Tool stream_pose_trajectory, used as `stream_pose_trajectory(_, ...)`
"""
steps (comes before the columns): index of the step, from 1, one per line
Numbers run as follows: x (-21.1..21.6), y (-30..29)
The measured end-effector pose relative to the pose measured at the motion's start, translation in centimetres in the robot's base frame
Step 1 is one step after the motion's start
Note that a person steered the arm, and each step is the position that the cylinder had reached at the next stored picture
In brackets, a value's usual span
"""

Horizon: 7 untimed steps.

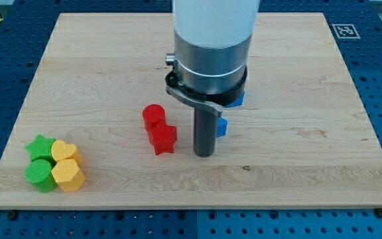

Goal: Attach the blue triangle to the blue cube

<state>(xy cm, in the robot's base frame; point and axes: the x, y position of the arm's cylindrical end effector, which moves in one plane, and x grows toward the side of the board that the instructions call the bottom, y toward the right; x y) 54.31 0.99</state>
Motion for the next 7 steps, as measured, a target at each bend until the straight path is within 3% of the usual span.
stream_pose_trajectory(2, -4.0, 1.1)
stream_pose_trajectory(5, -0.6, 3.0)
stream_pose_trajectory(7, -4.6, 3.4)
